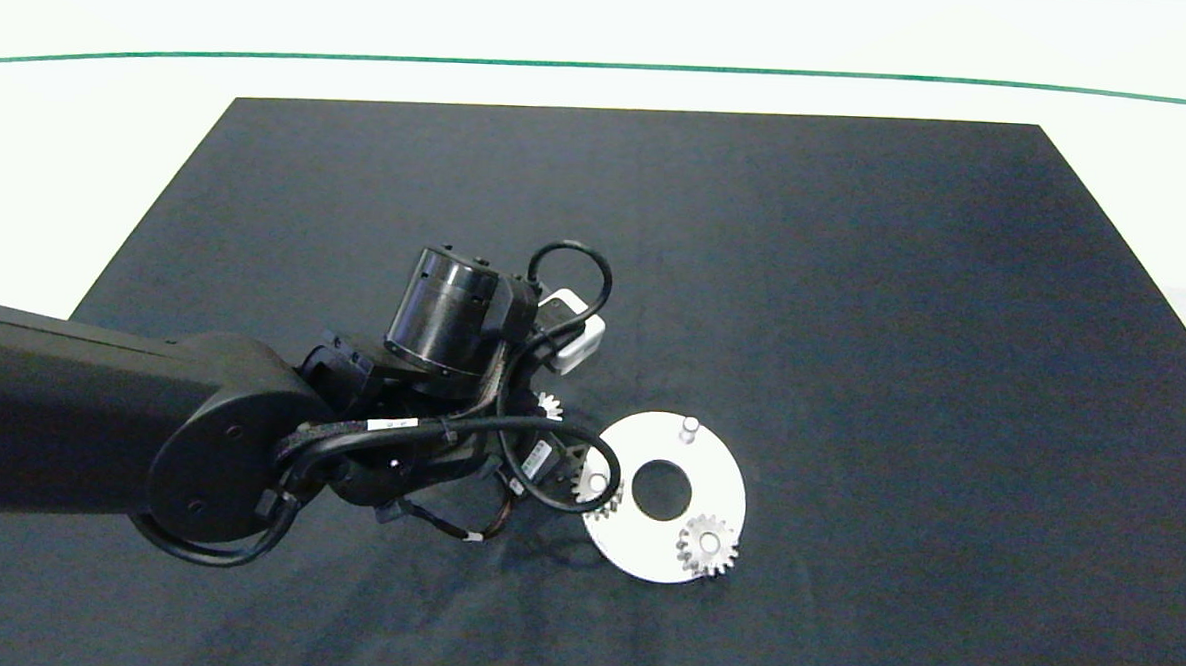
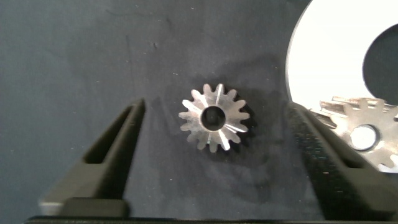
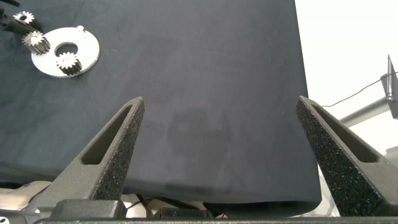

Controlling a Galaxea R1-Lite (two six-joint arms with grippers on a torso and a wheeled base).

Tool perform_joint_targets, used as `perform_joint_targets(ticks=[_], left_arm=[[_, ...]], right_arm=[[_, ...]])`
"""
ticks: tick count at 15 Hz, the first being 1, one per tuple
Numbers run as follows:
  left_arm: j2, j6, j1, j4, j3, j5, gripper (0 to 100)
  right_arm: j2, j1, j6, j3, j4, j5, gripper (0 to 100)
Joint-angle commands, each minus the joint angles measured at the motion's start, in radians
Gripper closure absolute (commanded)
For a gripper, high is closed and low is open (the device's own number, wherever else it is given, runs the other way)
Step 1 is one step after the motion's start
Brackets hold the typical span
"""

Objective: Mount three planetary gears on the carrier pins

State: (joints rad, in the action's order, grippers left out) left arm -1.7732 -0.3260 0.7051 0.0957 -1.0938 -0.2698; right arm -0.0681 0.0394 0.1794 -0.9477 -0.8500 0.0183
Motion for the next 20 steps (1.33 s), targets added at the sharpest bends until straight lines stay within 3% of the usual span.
perform_joint_targets(ticks=[1, 4, 7, 20], left_arm=[[0.001, -0.002, -0.003, 0.002, 0.005, 0.0, 0], [0.0, -0.002, -0.013, 0.002, 0.005, 0.0, 4], [-0.003, -0.004, -0.016, 0.001, 0.008, 0.029, 10], [-0.002, -0.005, -0.016, 0.03, 0.035, 0.03, 36]], right_arm=[[0.001, 0.001, 0.002, -0.003, -0.004, 0.0, 0], [0.001, 0.001, 0.0, -0.003, -0.004, 0.0, 0], [0.002, 0.001, 0.0, -0.005, -0.004, 0.002, 0], [0.002, 0.001, 0.0, -0.005, -0.004, 0.0, 0]])
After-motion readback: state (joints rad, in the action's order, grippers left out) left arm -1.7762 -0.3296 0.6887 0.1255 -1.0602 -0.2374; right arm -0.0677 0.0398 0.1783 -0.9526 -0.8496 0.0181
